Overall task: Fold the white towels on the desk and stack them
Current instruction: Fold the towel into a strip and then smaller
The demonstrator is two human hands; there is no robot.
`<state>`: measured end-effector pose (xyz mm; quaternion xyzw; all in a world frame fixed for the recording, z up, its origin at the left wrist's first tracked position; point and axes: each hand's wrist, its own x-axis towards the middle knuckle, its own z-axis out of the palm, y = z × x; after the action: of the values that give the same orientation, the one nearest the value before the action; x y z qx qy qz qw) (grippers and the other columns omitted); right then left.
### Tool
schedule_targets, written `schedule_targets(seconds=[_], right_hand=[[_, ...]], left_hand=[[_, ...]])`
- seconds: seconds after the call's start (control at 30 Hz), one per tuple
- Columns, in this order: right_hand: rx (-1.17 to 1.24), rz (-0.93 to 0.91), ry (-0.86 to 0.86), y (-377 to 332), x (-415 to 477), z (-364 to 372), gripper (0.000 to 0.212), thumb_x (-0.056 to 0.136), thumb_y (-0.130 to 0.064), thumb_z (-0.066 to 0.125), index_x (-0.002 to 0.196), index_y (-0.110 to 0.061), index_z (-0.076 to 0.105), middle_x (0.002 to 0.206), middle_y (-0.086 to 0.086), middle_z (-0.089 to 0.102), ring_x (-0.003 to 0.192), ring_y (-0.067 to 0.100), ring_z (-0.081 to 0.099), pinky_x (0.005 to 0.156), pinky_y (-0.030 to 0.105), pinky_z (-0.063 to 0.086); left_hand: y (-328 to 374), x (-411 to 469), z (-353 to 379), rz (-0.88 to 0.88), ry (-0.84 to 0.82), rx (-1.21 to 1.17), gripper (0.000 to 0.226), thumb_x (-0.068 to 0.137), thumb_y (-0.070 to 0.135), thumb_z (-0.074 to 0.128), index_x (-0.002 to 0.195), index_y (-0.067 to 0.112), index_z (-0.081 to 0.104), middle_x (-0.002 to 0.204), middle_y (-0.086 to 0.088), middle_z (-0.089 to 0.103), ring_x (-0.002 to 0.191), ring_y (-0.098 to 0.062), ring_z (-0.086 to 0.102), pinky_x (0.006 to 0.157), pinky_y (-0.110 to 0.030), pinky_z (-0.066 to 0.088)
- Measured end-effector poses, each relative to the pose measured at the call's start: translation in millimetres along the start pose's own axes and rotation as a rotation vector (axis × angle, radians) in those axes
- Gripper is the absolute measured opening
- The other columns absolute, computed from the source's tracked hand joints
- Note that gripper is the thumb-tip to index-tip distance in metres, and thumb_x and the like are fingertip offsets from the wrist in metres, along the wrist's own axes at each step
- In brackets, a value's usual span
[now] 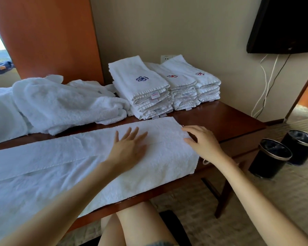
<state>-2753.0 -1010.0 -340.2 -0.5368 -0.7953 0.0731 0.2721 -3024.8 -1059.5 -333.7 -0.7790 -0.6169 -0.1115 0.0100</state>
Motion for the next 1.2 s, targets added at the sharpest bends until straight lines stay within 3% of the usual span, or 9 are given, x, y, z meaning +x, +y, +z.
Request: schedule_targets(seconds=[0.1,0.3,0.47,0.7,0.77,0.87,1.0,1.13,1.2], right_hand=[[0.100,0.181,0.315,-2,-57,5,0.021,0.090,-0.029,0.064,0.111,-0.026,0.064,0.107,-0.011,0.061,0.099,0.011,0.056,0.075,0.030,0.049],[0.414,0.520,0.049,6,-89,34,0.030,0.086,-0.041,0.069,0.108,-0.024,0.057,0.102,-0.009,0.059,0.087,0.007,0.060,0.077,0.028,0.048],[0.492,0.490,0.087,10,-80,39,0.020,0.088,-0.031,0.068,0.074,-0.022,0.056,0.073,-0.009,0.056,0.065,0.005,0.054,0.060,0.023,0.039],[0.500,0.424,0.009,-3,-85,25,0.030,0.088,-0.025,0.068,0.105,-0.018,0.045,0.073,0.001,0.055,0.061,0.013,0.052,0.059,0.029,0.040],[0.464,0.363,-0.023,-7,-89,20,0.029,0.090,-0.021,0.066,0.106,-0.023,0.042,0.067,0.007,0.051,0.056,0.016,0.051,0.054,0.029,0.040],[0.746,0.282,-0.044,-11,-87,-2,0.013,0.092,-0.014,0.062,0.092,-0.027,0.061,0.061,0.001,0.052,0.057,0.009,0.051,0.054,0.024,0.043],[1.004,0.247,-0.177,-14,-70,-28,0.029,0.095,-0.004,0.052,0.101,-0.022,0.074,0.092,-0.009,0.074,0.091,0.002,0.066,0.072,0.017,0.052],[0.925,0.121,-0.187,-20,-51,-32,0.038,0.088,0.004,0.058,0.111,-0.023,0.070,0.105,-0.004,0.073,0.105,0.007,0.065,0.083,0.017,0.049],[0.708,0.069,-0.115,-28,-37,-28,0.030,0.082,-0.003,0.071,0.098,-0.029,0.074,0.097,-0.011,0.067,0.095,0.000,0.061,0.082,0.013,0.045]], left_hand=[[40,-10,10,0.287,0.059,0.011,0.055,0.102,0.045,0.027,0.153,0.036,0.011,0.162,0.005,0.006,0.149,-0.014,0.000,0.120,-0.040,-0.007],[80,-21,42,0.348,0.038,0.231,0.067,0.100,0.036,0.036,0.153,0.032,-0.004,0.161,-0.003,-0.012,0.149,-0.023,-0.011,0.117,-0.044,-0.015],[76,-31,49,0.433,0.152,0.349,0.076,0.082,0.057,0.061,0.147,0.024,0.040,0.157,-0.018,0.019,0.146,-0.034,0.017,0.110,-0.067,0.022],[77,-38,57,0.342,0.112,0.478,0.100,0.046,0.077,0.076,0.124,0.017,0.060,0.155,-0.022,0.025,0.145,-0.037,0.021,0.113,-0.062,0.023],[79,-39,57,0.321,0.132,0.468,0.093,0.047,0.075,0.077,0.117,0.016,0.063,0.154,-0.022,0.025,0.144,-0.037,0.022,0.114,-0.061,0.021],[81,-42,53,0.311,0.199,0.367,0.057,0.074,0.063,0.060,0.095,0.011,0.067,0.144,-0.022,0.044,0.139,-0.037,0.033,0.111,-0.056,0.033],[78,-52,43,0.345,0.270,0.029,0.020,0.072,0.022,0.060,0.085,0.007,0.065,0.136,-0.021,0.051,0.135,-0.041,0.039,0.104,-0.048,0.042],[61,-54,14,0.130,0.370,-0.246,0.007,0.087,0.016,0.055,0.087,0.013,0.061,0.092,-0.002,0.060,0.080,-0.024,0.059,0.067,-0.034,0.042],[52,-44,-2,0.001,0.351,-0.290,0.012,0.095,0.013,0.050,0.096,0.014,0.062,0.080,-0.002,0.064,0.075,-0.028,0.061,0.064,-0.032,0.036]])
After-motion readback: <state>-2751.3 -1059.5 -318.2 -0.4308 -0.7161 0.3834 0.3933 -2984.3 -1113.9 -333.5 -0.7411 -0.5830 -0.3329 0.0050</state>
